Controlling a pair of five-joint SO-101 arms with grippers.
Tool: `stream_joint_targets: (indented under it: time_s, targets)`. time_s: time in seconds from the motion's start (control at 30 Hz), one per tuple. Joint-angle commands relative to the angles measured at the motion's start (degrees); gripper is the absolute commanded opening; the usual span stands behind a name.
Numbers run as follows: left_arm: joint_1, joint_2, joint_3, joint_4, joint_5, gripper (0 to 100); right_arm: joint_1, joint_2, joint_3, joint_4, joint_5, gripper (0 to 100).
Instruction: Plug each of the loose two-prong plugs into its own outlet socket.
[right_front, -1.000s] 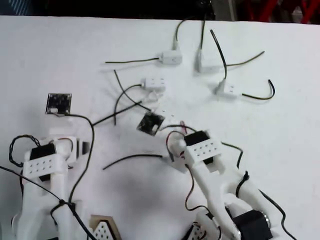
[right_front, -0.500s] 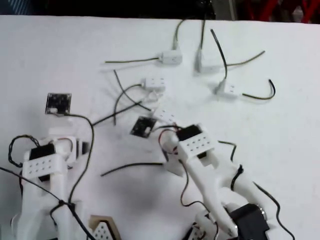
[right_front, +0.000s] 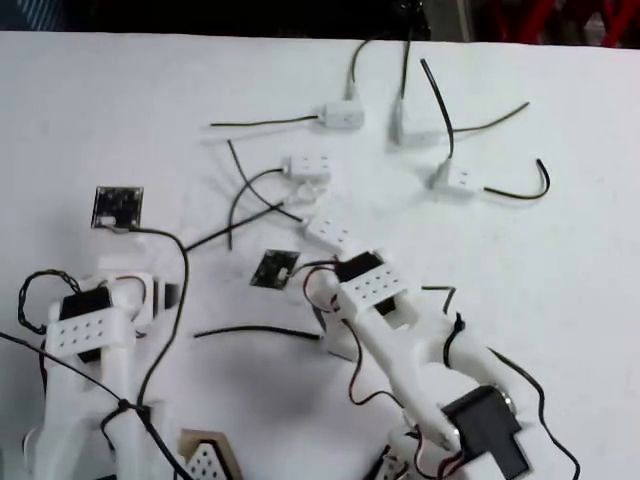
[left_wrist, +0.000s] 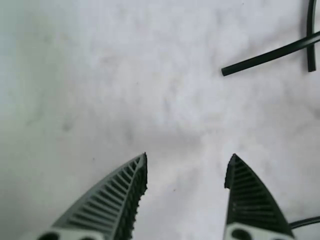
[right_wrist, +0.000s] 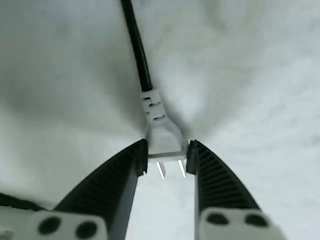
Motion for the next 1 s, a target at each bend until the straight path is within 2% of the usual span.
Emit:
stream_joint_targets:
  time_s: [0.0, 0.23, 0.4, 0.53, 0.73, 0.97]
  targets:
    - [-0.22, -1.80, -0.88, -1.23, 0.44, 26, -0.75, 1.10, -1.49, 0.40, -0.35, 5.5]
    - [-0.22, -1.80, -0.88, -1.23, 0.44, 26, -1.19, 1.63, -2.46, 0.48, -0.62, 4.8]
    - [-0.22, -1.80, -0.88, -1.23, 0.44, 26, -3.65, 1.71, -2.11, 0.75, -0.70, 13.5]
    - [-0.22, -1.80, -0.88, -1.23, 0.44, 26, -4.53, 1.71, -2.20, 0.40, -0.79, 9.8]
    - [-0.22, -1.80, -0.88, -1.23, 0.44, 26, -5.58, 1.71, -2.02, 0.75, -0.79, 9.6]
    - [-0.22, -1.80, -0.88, -1.23, 0.44, 26, -5.58, 0.92, -3.08, 1.19, -0.79, 21.1]
